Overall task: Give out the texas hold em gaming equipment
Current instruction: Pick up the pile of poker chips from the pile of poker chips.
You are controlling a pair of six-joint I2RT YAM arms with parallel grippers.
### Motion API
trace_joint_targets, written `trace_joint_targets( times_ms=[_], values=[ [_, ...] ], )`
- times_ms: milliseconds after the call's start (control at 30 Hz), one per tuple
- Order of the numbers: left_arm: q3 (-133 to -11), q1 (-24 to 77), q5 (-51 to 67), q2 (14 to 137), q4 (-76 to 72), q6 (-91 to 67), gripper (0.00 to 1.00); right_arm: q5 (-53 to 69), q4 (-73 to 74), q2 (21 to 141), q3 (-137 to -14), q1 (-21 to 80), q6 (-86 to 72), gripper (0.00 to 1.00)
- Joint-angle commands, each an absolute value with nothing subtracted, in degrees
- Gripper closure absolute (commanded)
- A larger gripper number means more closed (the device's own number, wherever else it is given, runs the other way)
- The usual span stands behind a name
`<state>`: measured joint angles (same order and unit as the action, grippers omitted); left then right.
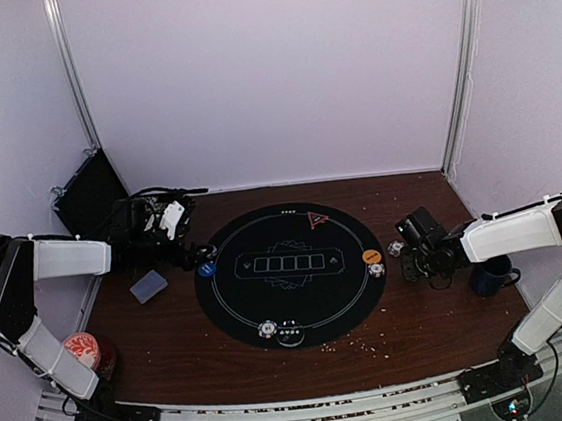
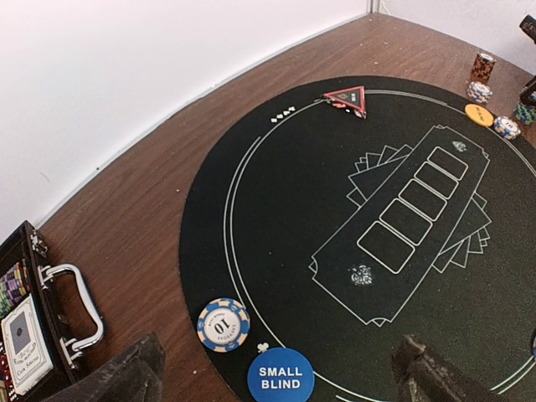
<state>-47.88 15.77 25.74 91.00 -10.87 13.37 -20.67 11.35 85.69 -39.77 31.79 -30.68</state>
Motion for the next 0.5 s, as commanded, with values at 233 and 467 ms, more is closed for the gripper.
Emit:
trace_joint_targets(
  times_ms=[233, 467],
  values=[
    [-48.05, 15.38, 26.19, 91.40, -13.62, 13.18, 0.02, -21.83, 11.66, 82.68, -39.34, 32.08, -30.77, 0.68],
    [-48.16, 15.31, 25.45, 91.27, -13.71, 13.02, 0.02, -21.83, 12.12, 76.95, -40.36, 34.80, -29.31, 0.68]
  ],
)
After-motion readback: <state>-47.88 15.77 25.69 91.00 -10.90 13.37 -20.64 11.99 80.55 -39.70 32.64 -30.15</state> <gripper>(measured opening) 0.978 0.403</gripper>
